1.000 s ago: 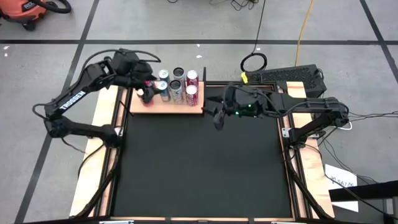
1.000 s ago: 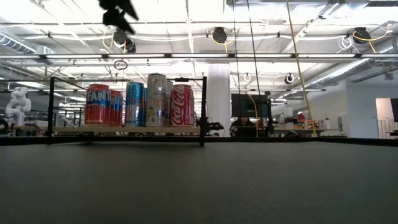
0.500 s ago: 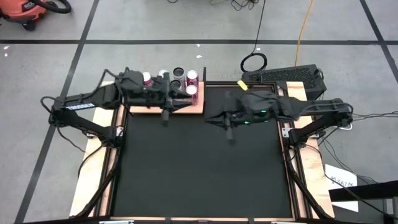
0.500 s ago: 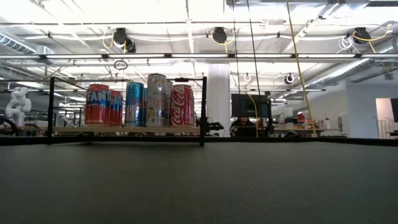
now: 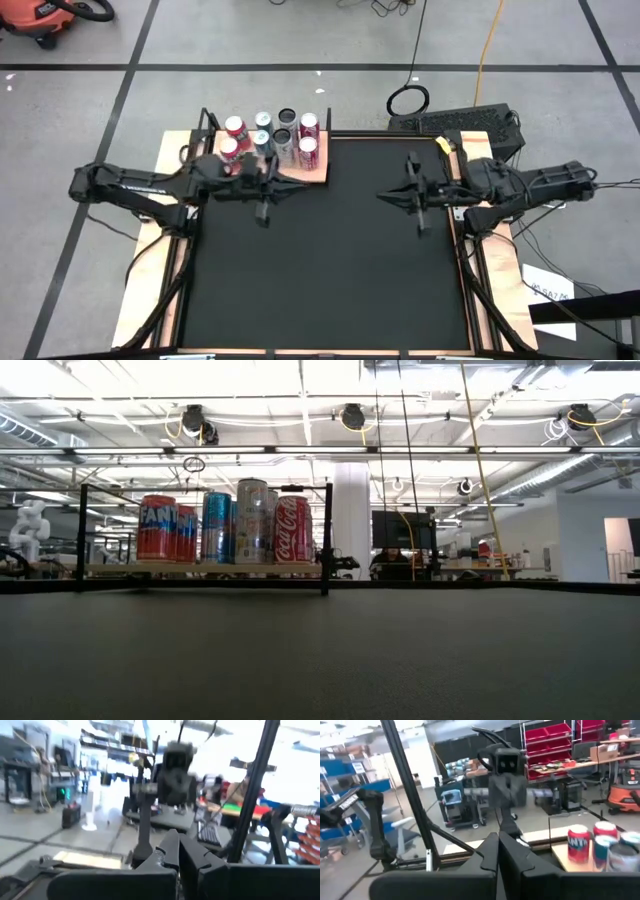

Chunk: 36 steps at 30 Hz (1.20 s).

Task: Place canned beverage on shelf
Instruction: Return to Home Position

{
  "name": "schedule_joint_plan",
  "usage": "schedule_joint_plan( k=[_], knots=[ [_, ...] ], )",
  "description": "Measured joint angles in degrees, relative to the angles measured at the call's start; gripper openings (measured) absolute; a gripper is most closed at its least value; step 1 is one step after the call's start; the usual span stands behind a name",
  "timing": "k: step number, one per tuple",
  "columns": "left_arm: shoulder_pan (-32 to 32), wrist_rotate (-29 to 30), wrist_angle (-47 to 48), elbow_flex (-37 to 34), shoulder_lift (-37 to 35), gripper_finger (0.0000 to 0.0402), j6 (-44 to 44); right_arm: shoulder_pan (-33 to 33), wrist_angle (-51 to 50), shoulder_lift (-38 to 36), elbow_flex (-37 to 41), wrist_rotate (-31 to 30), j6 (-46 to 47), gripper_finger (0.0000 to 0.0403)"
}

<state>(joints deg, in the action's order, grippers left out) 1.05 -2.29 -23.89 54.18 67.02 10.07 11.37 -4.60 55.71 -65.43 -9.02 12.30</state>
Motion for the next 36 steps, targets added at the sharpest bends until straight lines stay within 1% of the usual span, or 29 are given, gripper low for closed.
schedule_joint_plan(
  k=[3,5,8,11,13,15,16,18,20,23,26,29,32,36],
  knots=[
    [-0.01,2.51,-4.76,-6.20,-4.57,0.0001,-0.42,0.01,3.37,-6.76,9.47,-0.60,0.47,0.0000],
    [-0.05,3.40,-4.28,-10.63,-8.25,0.0001,-1.31,0.01,2.97,-11.41,14.50,-3.49,0.12,0.0000],
    [-0.02,3.35,-4.15,-17.84,-12.37,0.0000,0.57,-0.40,0.15,-17.10,20.24,-7.52,-1.33,0.0000],
    [-0.24,3.49,-4.07,-24.20,-14.62,0.0000,3.49,-0.40,-5.63,-21.02,23.83,-7.32,-1.96,0.0000],
    [-0.27,3.65,-4.05,-27.36,-14.91,0.0000,6.17,-0.40,-7.35,-22.63,26.08,-7.18,-1.51,0.0000],
    [-0.25,3.65,-4.41,-29.18,-14.93,0.0000,7.45,-0.38,-6.05,-24.58,29.48,-7.14,-1.69,0.0000],
    [-0.23,3.65,-5.54,-30.05,-14.99,0.0000,7.30,-0.38,-3.74,-25.71,31.45,-7.16,-1.98,0.0000],
    [-0.02,3.69,-7.56,-31.78,-15.53,0.0000,5.03,-0.40,1.76,-27.91,35.26,-6.80,-2.66,0.0000],
    [0.11,4.63,-9.15,-33.54,-16.81,0.0000,3.14,-0.38,4.83,-30.07,38.26,-5.65,-2.82,0.0000],
    [-0.09,6.15,-10.49,-36.74,-20.00,0.0000,2.88,-0.38,5.10,-32.78,40.47,-5.48,-2.63,0.0000],
    [-0.46,5.97,-10.38,-39.84,-23.94,0.0000,2.72,-0.38,4.22,-36.05,41.39,-5.36,-4.63,0.0000],
    [-0.92,5.79,-10.36,-42.66,-28.54,0.0000,2.55,-0.38,1.28,-39.99,41.91,-5.72,-6.53,0.0000],
    [-1.46,5.79,-9.74,-45.56,-33.34,0.0000,2.31,-0.38,1.35,-44.04,43.18,-5.80,-7.13,0.0000],
    [-1.82,5.86,-9.35,-49.41,-39.53,0.0000,-2.15,-0.38,2.22,-48.62,46.94,-6.16,-4.71,0.0000]
  ],
)
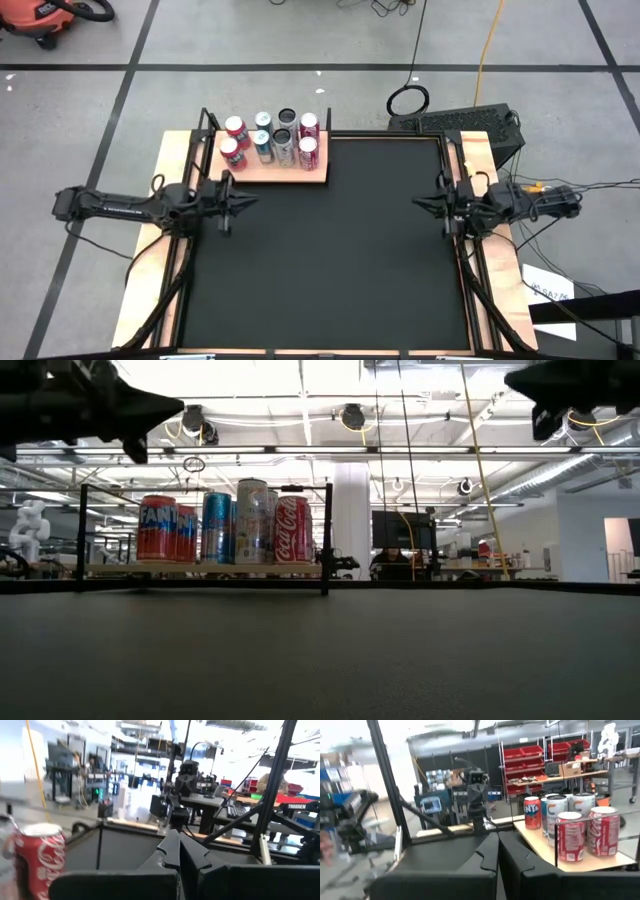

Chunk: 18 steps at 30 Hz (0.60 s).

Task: Place canned beverage on shelf
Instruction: Return to Home Position

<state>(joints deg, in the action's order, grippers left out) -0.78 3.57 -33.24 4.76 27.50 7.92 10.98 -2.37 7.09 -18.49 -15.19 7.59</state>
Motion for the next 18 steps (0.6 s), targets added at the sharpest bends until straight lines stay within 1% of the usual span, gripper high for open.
schedule_joint_plan(
  k=[3,7,11,15,18],
  knots=[
    [0.00,0.00,-0.13,-1.86,-3.65,0.0000,-2.51,0.00,5.16,-1.37,4.45,-0.06,2.34,0.0000],
    [0.00,0.09,0.06,-3.38,-6.84,0.0000,-2.47,-0.02,11.63,-1.05,9.32,-0.10,3.26,0.0000],
    [0.00,0.38,2.48,-4.25,-9.29,0.0000,-4.47,-0.02,12.24,-0.21,12.40,-0.16,6.34,0.0000],
    [0.00,0.67,5.11,-4.34,-12.37,0.0000,-7.15,-0.24,16.52,-0.22,14.63,-2.84,6.60,0.0000],
    [0.00,1.22,7.41,-4.36,-14.90,0.0000,-6.97,-1.17,17.75,-0.24,15.48,-2.75,6.62,0.0000]
  ],
)
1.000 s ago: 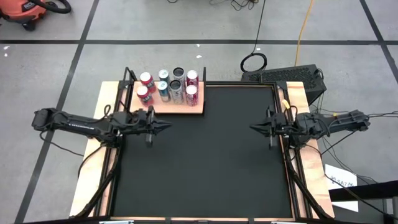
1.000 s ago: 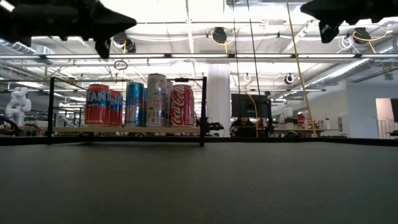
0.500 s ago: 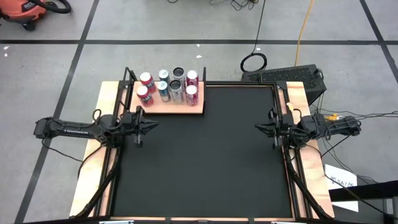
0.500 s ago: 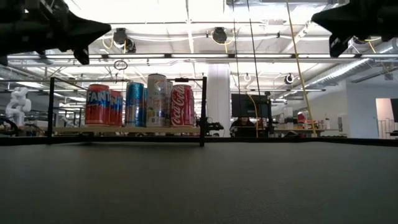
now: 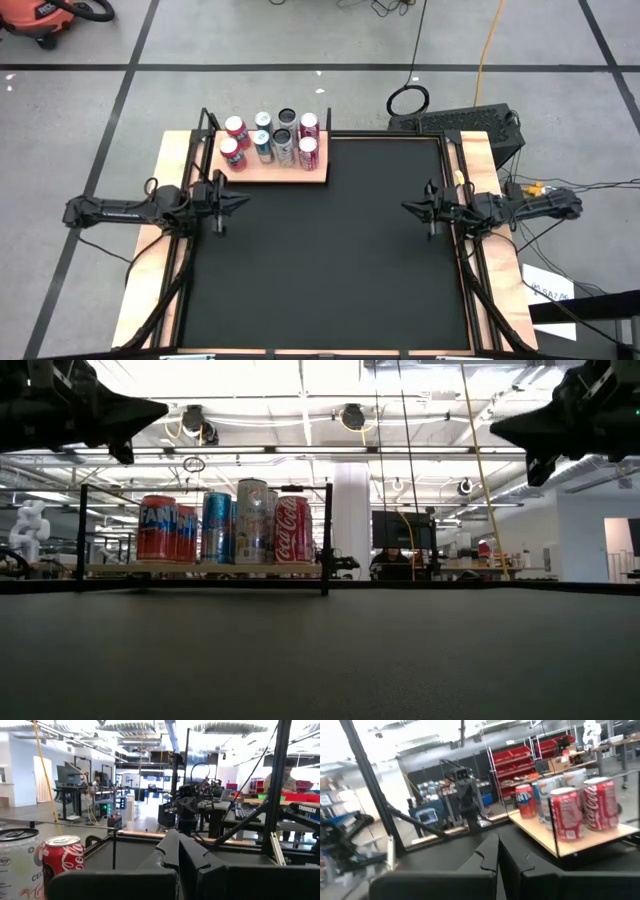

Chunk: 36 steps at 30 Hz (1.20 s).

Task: Place canned beverage on shelf
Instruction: Return to Home Position

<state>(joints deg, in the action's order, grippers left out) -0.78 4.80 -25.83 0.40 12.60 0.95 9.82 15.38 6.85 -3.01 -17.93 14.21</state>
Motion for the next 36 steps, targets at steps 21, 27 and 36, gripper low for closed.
schedule_joint_plan(
  k=[21,27,36],
  knots=[
    [0.00,-4.68,14.30,-0.02,-12.59,0.0000,3.20,-2.00,-7.13,-6.75,0.03,0.26,-5.50,0.0000],
    [0.15,-4.70,17.78,-0.04,-12.56,0.0000,4.59,-1.98,-8.66,-6.61,1.88,4.31,-2.30,0.0000],
    [0.15,-4.71,19.39,-0.07,-12.57,0.0000,4.70,-1.98,-7.07,-6.60,1.95,-0.03,-4.41,0.0000]
  ],
)
